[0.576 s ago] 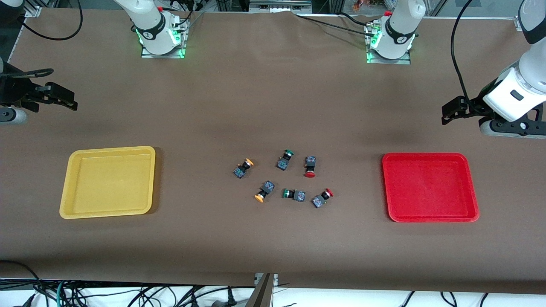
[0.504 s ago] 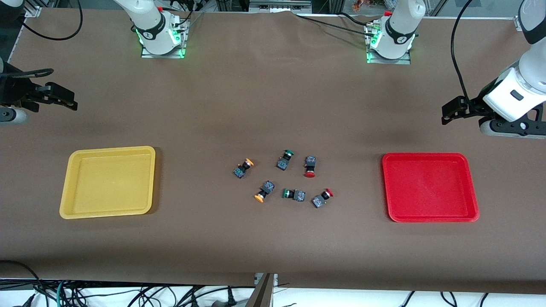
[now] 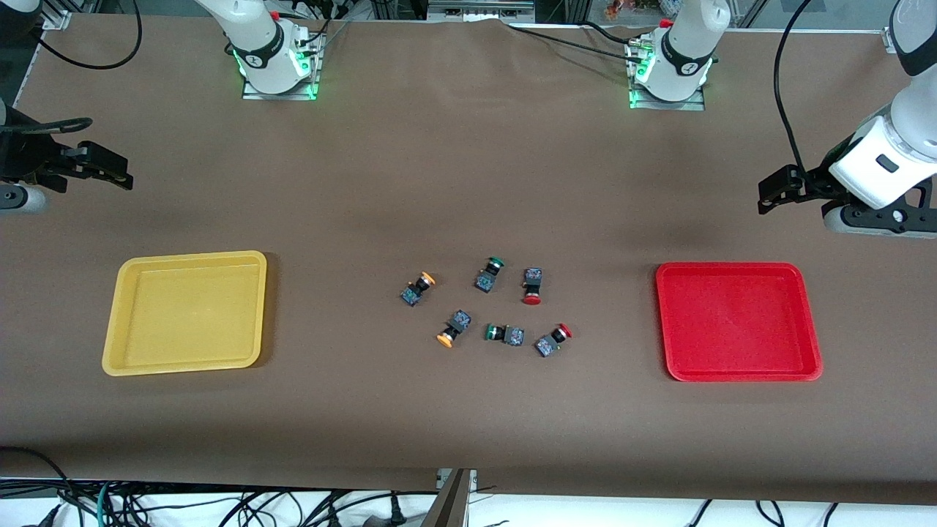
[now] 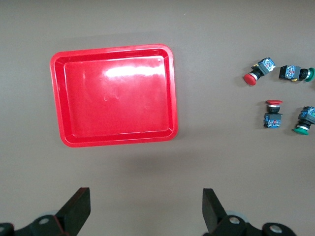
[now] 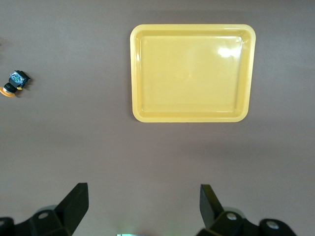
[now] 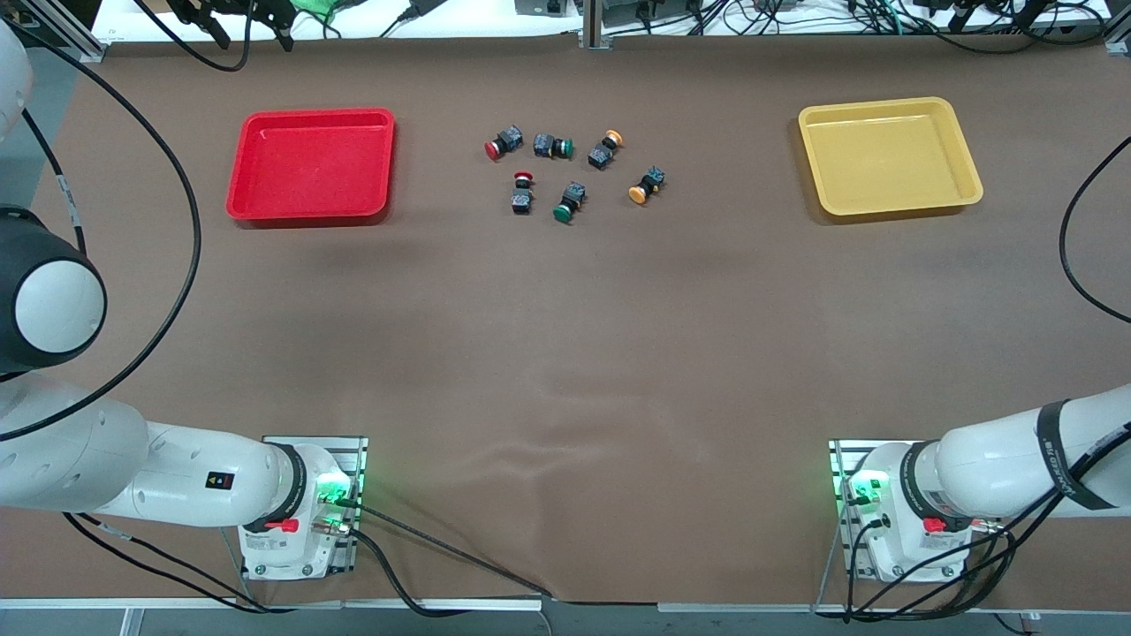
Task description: Place red and yellow buttons in trays
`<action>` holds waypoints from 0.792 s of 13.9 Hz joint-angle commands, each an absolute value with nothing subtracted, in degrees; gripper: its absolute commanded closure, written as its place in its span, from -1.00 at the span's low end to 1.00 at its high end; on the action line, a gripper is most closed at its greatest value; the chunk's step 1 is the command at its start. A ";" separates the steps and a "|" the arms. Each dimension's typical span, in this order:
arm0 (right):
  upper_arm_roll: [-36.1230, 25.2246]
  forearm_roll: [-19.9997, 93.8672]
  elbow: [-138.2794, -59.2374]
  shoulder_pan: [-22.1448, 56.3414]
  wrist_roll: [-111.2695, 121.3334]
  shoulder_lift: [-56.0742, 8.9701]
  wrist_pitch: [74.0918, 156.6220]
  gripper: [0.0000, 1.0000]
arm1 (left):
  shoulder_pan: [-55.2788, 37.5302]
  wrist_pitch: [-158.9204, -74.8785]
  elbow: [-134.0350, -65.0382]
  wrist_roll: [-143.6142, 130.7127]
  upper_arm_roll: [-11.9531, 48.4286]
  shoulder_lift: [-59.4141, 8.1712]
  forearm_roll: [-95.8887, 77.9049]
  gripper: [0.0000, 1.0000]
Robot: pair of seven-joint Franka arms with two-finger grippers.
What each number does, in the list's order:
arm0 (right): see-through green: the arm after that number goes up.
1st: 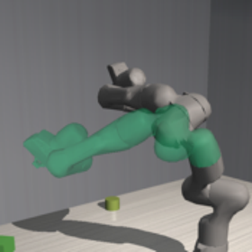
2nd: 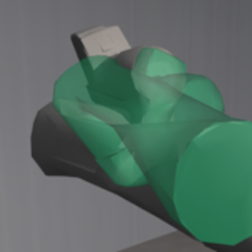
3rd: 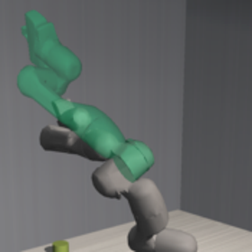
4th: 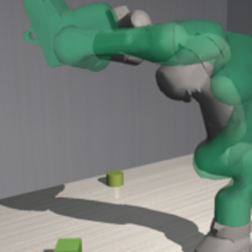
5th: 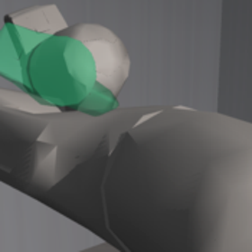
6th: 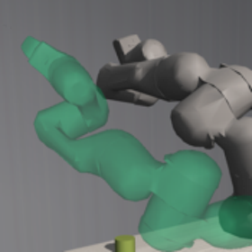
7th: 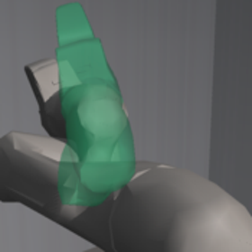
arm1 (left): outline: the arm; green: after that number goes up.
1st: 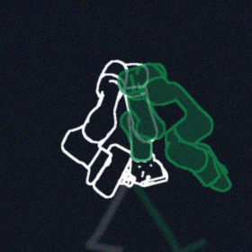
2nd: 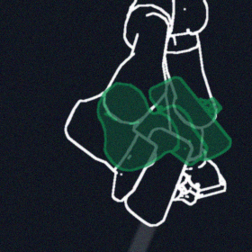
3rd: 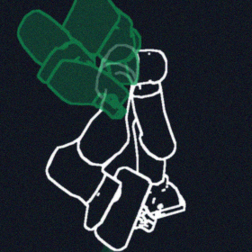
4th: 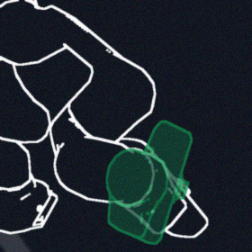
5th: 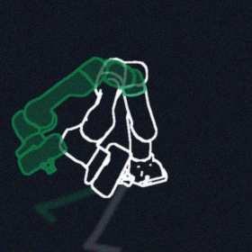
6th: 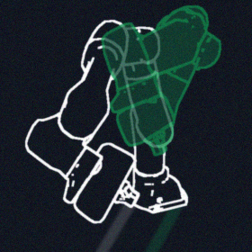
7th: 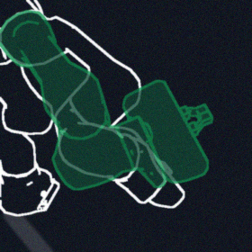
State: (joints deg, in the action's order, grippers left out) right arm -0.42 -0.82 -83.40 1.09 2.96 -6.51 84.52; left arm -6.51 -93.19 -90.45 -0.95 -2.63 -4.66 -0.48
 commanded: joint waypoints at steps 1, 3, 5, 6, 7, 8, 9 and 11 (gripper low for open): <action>0.09 -1.49 -82.88 0.62 3.60 -6.68 84.29 -1.00 | -6.06 -93.43 -90.88 0.09 -2.46 -3.96 -1.76 -1.00; 0.09 -1.41 -82.88 0.70 3.43 -6.68 84.37 -1.00 | -6.06 -93.43 -90.88 0.09 -2.46 -4.04 -1.67 -1.00; 0.09 -1.49 -82.88 0.79 3.08 -7.29 84.90 -1.00 | -6.15 -93.34 -90.53 0.09 -2.46 -4.04 -1.67 -1.00; 0.17 -1.58 -82.88 1.05 2.82 -8.34 85.08 -1.00 | -6.15 -93.34 -90.35 0.09 -2.46 -4.04 -1.67 -1.00; 0.18 -1.41 -82.88 1.14 2.64 -8.35 85.17 -1.00 | -6.24 -93.34 -90.26 0.09 -2.46 -4.30 -1.76 -1.00; 0.18 -1.49 -82.88 1.40 2.64 -8.61 85.25 -1.00 | -6.15 -93.34 -90.26 0.09 -2.46 -4.31 -1.76 -1.00; 0.18 -1.49 -82.88 2.19 2.55 -9.14 85.25 -1.00 | -6.15 -93.34 -90.26 0.09 -2.46 -4.39 -1.76 -1.00; 0.18 -1.23 -82.97 2.99 2.55 -10.80 85.69 -1.00 | -6.15 -93.34 -90.26 0.09 -2.46 -4.48 -1.76 -1.00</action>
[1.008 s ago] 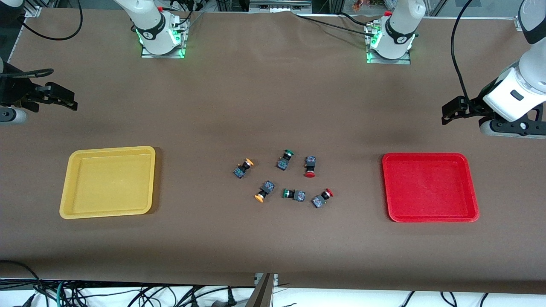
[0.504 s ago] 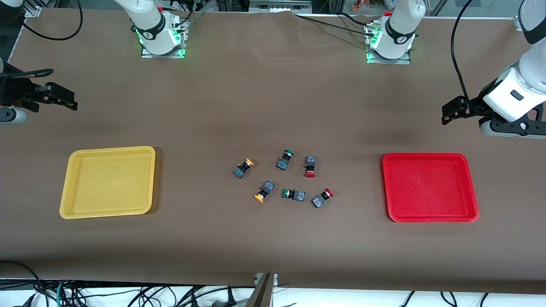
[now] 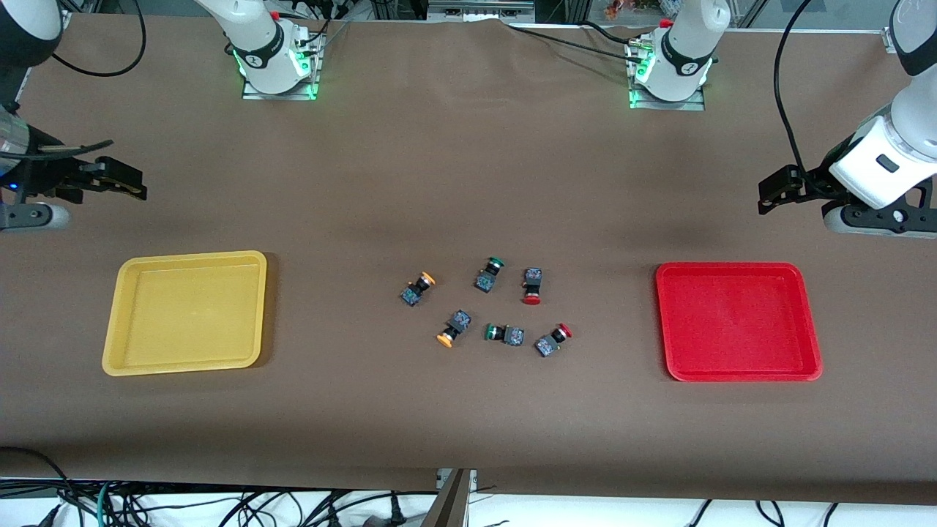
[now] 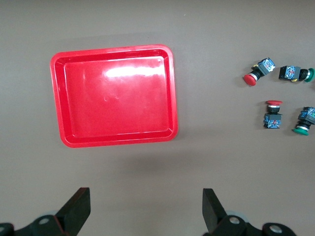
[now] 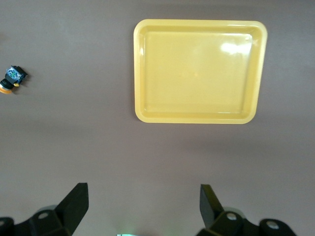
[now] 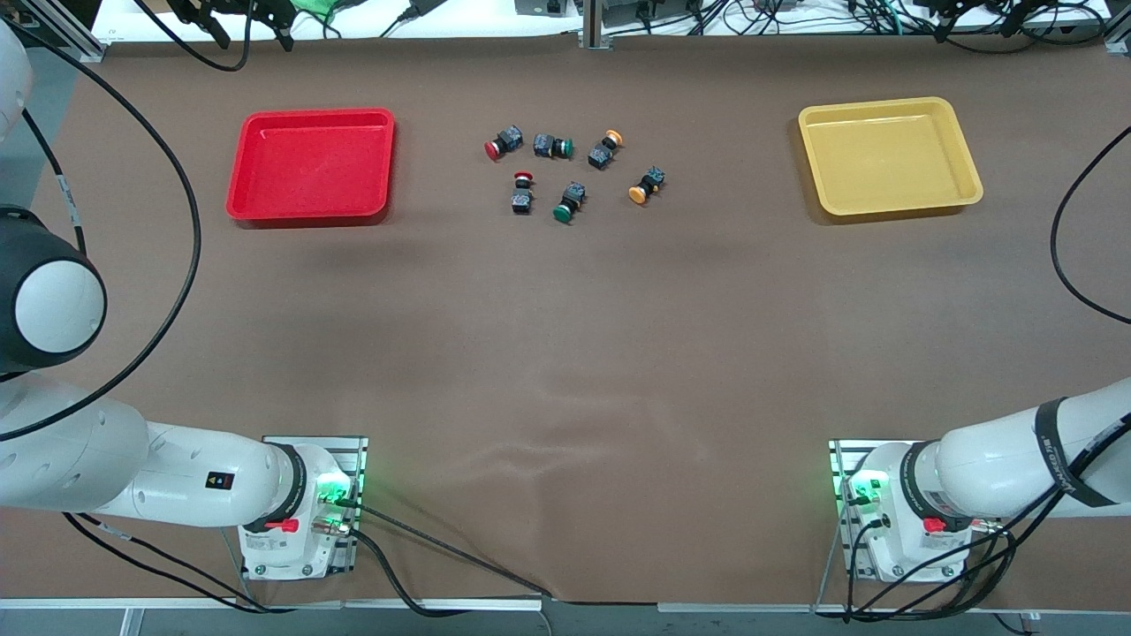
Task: Place red and yellow buttons in trays
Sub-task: 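Swing both grippers over the trays toward the button cluster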
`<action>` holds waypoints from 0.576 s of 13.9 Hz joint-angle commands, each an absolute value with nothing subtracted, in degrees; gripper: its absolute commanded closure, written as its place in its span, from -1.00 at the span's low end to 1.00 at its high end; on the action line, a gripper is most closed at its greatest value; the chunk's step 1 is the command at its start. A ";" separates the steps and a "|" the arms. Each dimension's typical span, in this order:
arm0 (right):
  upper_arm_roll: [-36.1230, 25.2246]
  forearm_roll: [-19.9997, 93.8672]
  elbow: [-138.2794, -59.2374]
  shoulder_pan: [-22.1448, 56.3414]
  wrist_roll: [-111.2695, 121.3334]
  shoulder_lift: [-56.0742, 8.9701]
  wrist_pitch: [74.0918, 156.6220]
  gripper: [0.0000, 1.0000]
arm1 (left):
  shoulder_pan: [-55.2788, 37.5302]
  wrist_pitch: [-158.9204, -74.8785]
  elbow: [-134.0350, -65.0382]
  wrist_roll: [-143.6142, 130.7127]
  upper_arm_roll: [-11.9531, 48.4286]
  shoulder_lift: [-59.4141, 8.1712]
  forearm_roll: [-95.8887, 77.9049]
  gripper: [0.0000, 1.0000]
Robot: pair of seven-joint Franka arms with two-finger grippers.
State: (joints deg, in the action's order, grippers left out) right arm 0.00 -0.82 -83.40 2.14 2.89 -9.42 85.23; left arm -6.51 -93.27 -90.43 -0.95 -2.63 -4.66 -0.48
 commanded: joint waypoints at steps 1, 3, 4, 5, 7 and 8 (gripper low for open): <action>0.18 -1.40 -82.88 3.08 3.07 -12.03 85.78 -1.00 | -5.89 -93.34 -90.09 0.09 -2.55 -5.09 -1.84 -1.00; 0.18 -1.41 -82.88 3.51 3.25 -13.53 87.35 -1.00 | -5.63 -93.34 -88.60 0.09 -2.55 -6.76 -1.84 -1.00; 0.18 -1.41 -82.97 3.78 3.25 -14.14 88.49 -1.00 | -5.71 -93.43 -88.51 0.09 -2.55 -7.64 -2.02 -1.00; 0.18 -1.15 -82.97 4.56 2.47 -15.19 89.20 -1.00 | -5.63 -94.04 -88.51 0.00 -2.55 -8.69 -2.11 -1.00; 0.18 -0.62 -82.97 5.53 1.59 -17.65 91.83 -1.00 | -5.63 -96.32 -88.68 -0.17 -2.64 -10.71 -2.11 -1.00; 0.18 -0.44 -83.06 6.93 -1.03 -19.32 93.67 -1.00 | -5.71 -96.85 -88.68 -0.78 -2.64 -11.24 -2.11 -1.00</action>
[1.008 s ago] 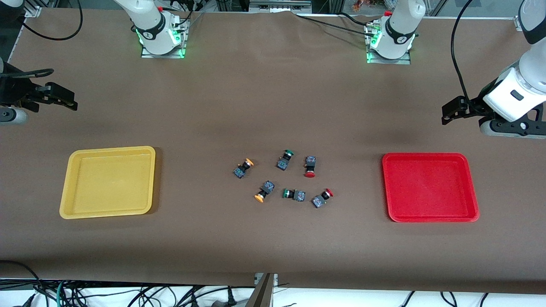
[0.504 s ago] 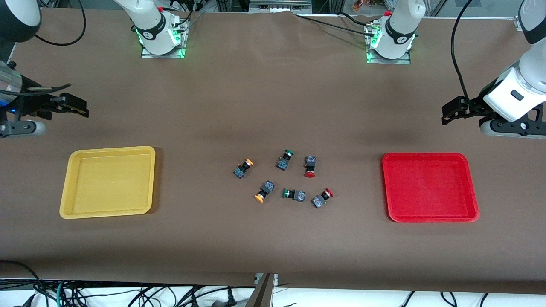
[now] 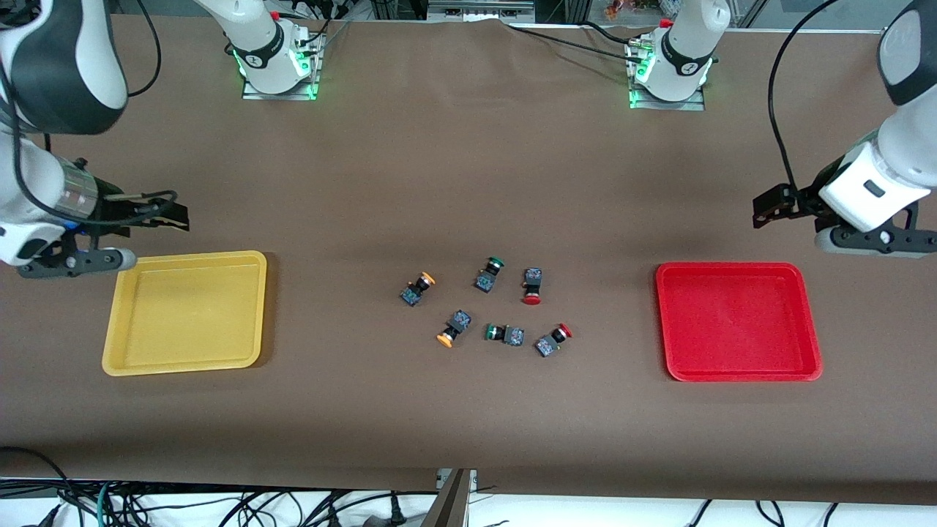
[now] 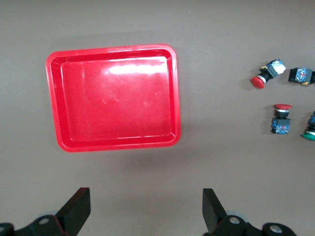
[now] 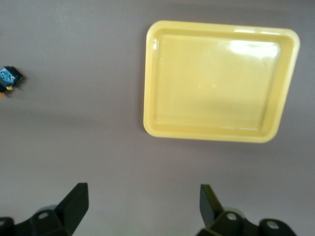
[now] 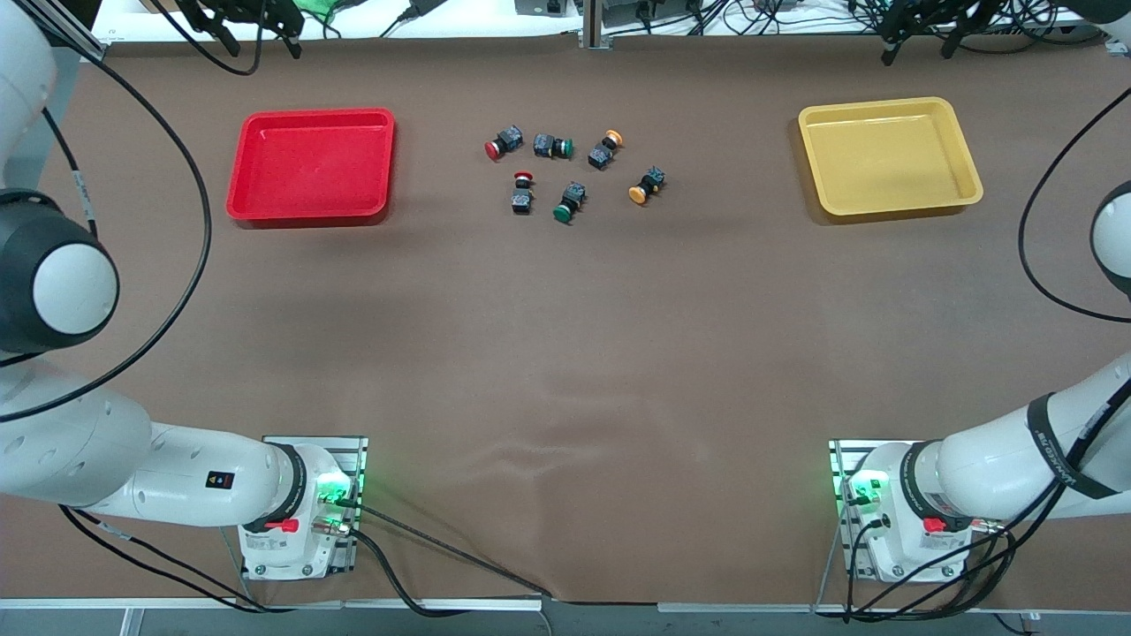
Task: Place red and yellow buttons in trays
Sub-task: 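Swing both grippers over the trays toward the button cluster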
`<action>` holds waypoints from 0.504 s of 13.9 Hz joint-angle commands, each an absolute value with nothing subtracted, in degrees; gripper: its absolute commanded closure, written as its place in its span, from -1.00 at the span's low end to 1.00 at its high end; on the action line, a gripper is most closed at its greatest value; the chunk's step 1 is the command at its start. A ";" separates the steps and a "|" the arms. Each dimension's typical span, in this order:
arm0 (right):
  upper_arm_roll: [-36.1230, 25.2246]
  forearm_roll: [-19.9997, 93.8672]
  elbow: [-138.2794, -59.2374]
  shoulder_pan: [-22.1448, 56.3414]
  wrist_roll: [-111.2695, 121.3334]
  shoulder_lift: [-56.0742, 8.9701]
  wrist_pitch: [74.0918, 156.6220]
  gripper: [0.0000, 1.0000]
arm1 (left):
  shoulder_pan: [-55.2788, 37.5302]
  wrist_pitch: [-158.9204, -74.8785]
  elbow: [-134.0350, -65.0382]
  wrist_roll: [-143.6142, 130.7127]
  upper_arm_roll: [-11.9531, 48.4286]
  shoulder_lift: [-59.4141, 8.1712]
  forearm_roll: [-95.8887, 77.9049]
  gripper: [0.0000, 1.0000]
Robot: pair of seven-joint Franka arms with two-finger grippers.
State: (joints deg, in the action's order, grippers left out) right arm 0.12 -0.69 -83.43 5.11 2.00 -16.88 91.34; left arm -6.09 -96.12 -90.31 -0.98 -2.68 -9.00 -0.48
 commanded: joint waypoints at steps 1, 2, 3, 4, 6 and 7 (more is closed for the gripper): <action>0.18 -0.09 -83.06 8.34 -4.97 -20.90 95.08 -1.00 | -5.89 -97.90 -88.68 -0.79 -2.55 -12.21 -2.11 -1.00; 0.18 -0.09 -83.06 9.83 -8.58 -22.05 96.84 -1.00 | -5.80 -98.87 -88.68 -0.79 -2.55 -13.00 -2.20 -1.00; 0.18 0.00 -83.06 10.97 -11.31 -23.63 98.77 -1.00 | -5.80 -99.66 -88.68 -0.79 -2.55 -13.88 -3.42 -1.00; 0.18 0.17 -83.06 12.12 -14.12 -25.03 101.05 -1.00 | -5.80 -100.71 -88.68 -0.88 -2.55 -14.93 -4.30 -1.00; 0.18 1.75 -83.06 14.49 -21.67 -28.20 105.80 -1.00 | -6.41 -102.12 -88.68 -1.31 -2.46 -16.08 -4.74 -1.00; 0.18 2.28 -82.97 16.16 -25.89 -29.78 108.34 -1.00 | -6.68 -102.39 -88.68 -1.67 -2.29 -16.34 -5.18 -1.00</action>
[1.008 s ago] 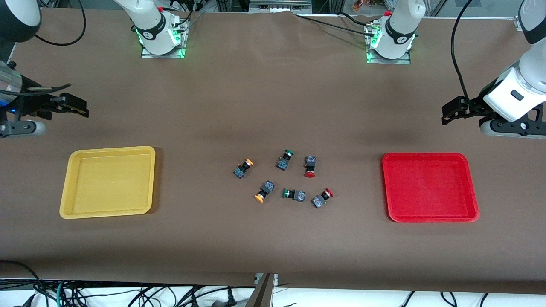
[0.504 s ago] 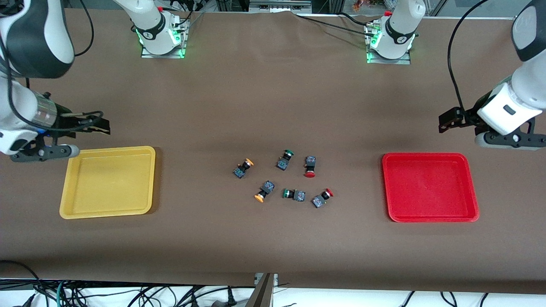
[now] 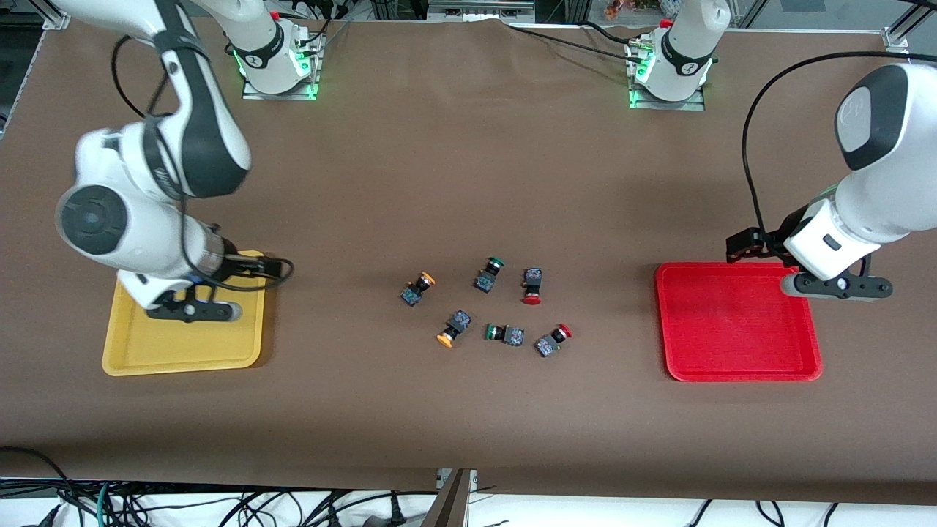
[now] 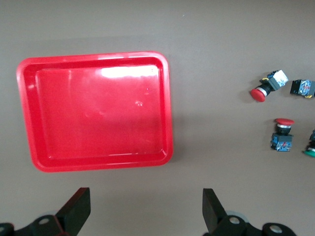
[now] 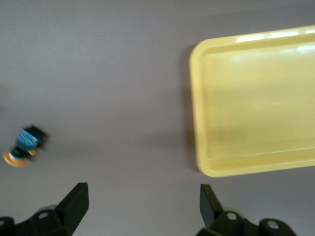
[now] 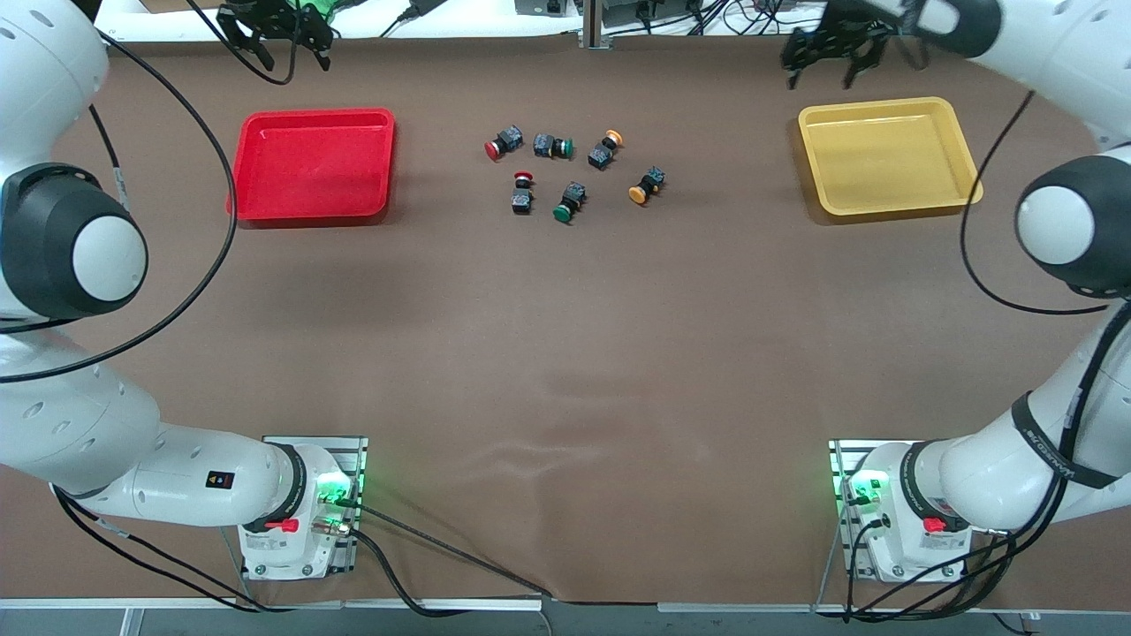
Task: Place red and yellow buttons in trays
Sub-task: 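Swing both grippers over the trays toward the button cluster, then grasp a yellow button with the right gripper while the left gripper descends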
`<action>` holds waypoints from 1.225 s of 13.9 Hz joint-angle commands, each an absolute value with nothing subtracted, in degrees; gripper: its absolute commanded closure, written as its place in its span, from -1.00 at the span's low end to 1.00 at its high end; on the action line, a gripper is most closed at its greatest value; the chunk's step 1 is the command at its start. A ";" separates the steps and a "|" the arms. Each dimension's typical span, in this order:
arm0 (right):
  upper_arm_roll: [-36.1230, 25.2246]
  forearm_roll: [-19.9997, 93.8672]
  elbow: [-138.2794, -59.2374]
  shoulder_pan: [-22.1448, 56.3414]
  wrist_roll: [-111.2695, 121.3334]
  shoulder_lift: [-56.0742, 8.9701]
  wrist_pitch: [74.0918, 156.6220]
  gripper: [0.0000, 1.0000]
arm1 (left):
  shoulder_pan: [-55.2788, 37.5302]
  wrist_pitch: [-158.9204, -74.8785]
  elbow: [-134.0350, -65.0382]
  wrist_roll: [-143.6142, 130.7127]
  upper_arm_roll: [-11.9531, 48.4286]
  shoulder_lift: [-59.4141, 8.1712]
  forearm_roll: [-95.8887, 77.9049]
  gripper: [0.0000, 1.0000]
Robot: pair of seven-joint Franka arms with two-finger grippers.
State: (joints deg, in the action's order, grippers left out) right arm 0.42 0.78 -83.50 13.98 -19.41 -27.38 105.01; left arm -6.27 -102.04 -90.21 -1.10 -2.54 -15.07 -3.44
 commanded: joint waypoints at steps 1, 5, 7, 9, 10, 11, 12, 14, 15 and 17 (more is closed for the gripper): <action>0.18 2.29 -83.06 17.82 -30.19 -31.27 110.89 -1.00 | -7.11 -102.91 -89.03 -1.67 -1.50 -16.35 -5.19 -1.00; 0.18 2.29 -82.97 24.16 -46.37 -36.90 120.47 -1.00 | -11.23 -105.81 -90.35 -7.09 -0.26 -16.96 -5.01 -1.00; 0.18 2.20 -82.97 26.97 -52.70 -39.89 126.27 -1.00 | -14.66 -107.83 -91.23 -13.85 -0.26 -17.40 -4.22 -1.00; 0.18 2.11 -82.97 29.08 -57.02 -42.53 130.94 -1.00 | -16.95 -109.24 -91.32 -18.26 -0.26 -18.89 -3.96 -1.00; 0.18 2.11 -82.97 29.87 -58.17 -43.41 132.00 -1.00 | -17.57 -110.47 -91.23 -18.98 -0.26 -19.77 -3.96 -1.00; 0.18 2.02 -82.97 30.67 -59.66 -44.11 132.53 -1.00 | -18.19 -111.70 -91.06 -19.25 -0.26 -20.73 -3.96 -1.00; 0.18 1.85 -82.97 31.28 -60.98 -44.82 133.58 -1.00 | -18.63 -112.75 -90.45 -19.34 -0.26 -22.05 -3.61 -1.00; 0.18 1.67 -82.97 31.82 -61.96 -45.87 135.61 -1.00 | -20.47 -115.12 -90.44 -20.29 -0.26 -23.46 -1.85 -1.00; 0.18 1.67 -82.97 31.90 -61.96 -46.31 136.14 -1.00 | -21.26 -116.18 -90.44 -22.04 -0.26 -24.25 -1.76 -1.00; 0.09 1.67 -82.97 32.34 -61.96 -47.11 137.19 -1.00 | -23.54 -117.33 -90.61 -27.83 -0.26 -25.75 -1.76 -1.00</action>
State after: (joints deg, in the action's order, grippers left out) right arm 0.60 1.61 -83.50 31.69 -60.98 -46.27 136.00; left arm -20.97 -116.28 -91.30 -22.69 0.31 -24.33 -3.28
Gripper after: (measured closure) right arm 0.000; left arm 0.000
